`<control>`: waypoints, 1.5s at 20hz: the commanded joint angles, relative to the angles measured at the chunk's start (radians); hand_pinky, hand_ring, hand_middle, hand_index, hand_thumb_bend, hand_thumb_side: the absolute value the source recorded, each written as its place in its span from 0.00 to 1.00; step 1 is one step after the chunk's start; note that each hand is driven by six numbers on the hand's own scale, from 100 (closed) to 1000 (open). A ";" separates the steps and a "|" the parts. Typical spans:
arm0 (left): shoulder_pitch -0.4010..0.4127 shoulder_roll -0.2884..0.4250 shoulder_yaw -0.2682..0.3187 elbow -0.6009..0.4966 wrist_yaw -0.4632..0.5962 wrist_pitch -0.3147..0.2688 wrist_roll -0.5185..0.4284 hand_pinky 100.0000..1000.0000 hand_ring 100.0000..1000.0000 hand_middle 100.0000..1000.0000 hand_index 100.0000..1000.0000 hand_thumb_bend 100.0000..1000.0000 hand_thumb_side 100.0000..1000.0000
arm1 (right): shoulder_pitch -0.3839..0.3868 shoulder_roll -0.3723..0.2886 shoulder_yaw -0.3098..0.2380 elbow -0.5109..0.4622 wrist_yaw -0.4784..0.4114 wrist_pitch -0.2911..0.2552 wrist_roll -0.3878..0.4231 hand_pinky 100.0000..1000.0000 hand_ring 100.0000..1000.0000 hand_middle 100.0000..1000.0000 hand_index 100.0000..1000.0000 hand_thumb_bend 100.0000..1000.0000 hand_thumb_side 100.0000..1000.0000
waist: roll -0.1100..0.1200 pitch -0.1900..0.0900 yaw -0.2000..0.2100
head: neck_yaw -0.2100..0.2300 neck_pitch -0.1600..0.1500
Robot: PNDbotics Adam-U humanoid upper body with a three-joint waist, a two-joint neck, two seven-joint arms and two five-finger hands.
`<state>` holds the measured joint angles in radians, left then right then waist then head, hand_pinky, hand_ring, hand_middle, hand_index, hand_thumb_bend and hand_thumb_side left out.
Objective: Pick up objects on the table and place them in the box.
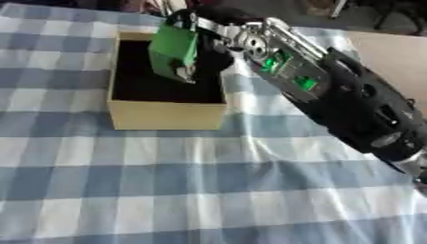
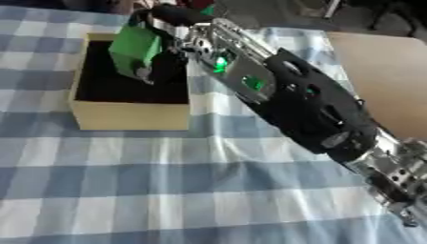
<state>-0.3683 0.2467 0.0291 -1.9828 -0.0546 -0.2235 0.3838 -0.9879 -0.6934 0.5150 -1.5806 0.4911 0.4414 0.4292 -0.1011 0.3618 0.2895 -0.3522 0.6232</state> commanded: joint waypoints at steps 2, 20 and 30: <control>-0.006 0.008 0.001 -0.017 0.000 0.000 -0.003 0.69 0.54 0.61 0.71 0.00 0.87 | -0.009 0.001 0.001 0.028 0.007 -0.011 0.003 0.56 0.42 0.26 0.92 0.00 0.39 | 0.004 -0.017 0.002 | -0.002 -0.003; -0.004 0.008 0.000 -0.017 0.004 0.002 -0.011 0.69 0.54 0.61 0.71 0.00 0.87 | 0.003 -0.044 -0.029 -0.096 0.048 -0.055 0.052 0.64 0.63 0.64 1.00 0.18 0.68 | 0.005 -0.020 -0.007 | 0.004 0.002; -0.002 0.010 0.005 -0.017 0.000 0.002 -0.002 0.69 0.55 0.61 0.71 0.00 0.87 | 0.079 -0.152 -0.269 -0.383 -0.128 0.062 -0.133 0.63 0.56 0.57 0.94 0.00 0.76 | 0.008 -0.022 -0.020 | 0.030 -0.001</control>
<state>-0.3672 0.2466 0.0294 -1.9828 -0.0529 -0.2202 0.3794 -0.8984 -0.8008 0.2920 -1.9131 0.3894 0.4867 0.3249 -0.1007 0.3619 0.2705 -0.3275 0.6232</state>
